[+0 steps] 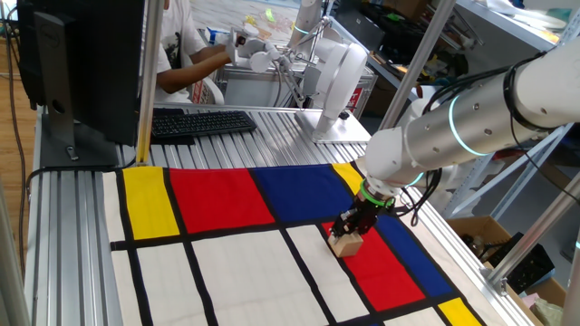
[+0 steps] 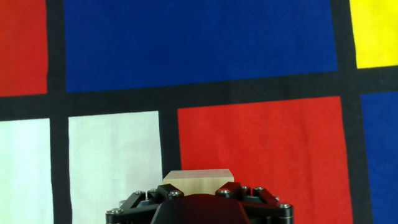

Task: Hold a small block with the gripper and sweep it from left to right on the table

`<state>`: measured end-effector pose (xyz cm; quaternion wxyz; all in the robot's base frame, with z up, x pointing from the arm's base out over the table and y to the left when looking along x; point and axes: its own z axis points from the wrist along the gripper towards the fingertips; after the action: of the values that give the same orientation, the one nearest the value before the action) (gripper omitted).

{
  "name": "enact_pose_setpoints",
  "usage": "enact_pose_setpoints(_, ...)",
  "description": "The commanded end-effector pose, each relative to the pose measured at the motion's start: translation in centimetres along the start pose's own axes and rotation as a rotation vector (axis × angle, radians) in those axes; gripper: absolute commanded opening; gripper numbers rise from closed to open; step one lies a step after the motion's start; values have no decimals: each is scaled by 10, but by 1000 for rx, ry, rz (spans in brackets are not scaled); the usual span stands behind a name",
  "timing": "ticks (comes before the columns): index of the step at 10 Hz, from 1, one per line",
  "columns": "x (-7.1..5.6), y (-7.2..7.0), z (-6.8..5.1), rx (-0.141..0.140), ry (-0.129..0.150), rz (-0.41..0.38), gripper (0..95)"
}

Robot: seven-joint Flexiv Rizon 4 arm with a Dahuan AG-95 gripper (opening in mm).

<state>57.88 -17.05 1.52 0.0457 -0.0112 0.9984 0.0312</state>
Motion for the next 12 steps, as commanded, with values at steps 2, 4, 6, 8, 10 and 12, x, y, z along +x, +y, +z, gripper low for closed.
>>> enact_pose_setpoints(2, 0, 2, 0, 5, 2, 2, 0)
enact_pose_setpoints(4, 1, 7, 0, 8, 3, 6, 0)
enact_pose_setpoints(6, 1, 10, 1, 4, 3, 10, 0)
enact_pose_setpoints(8, 3, 15, 0, 10, 7, 19, 0)
enact_pose_setpoints(10, 3, 18, 1, 11, 4, 22, 0)
enact_pose_setpoints(12, 4, 21, 0, 12, 8, 28, 0)
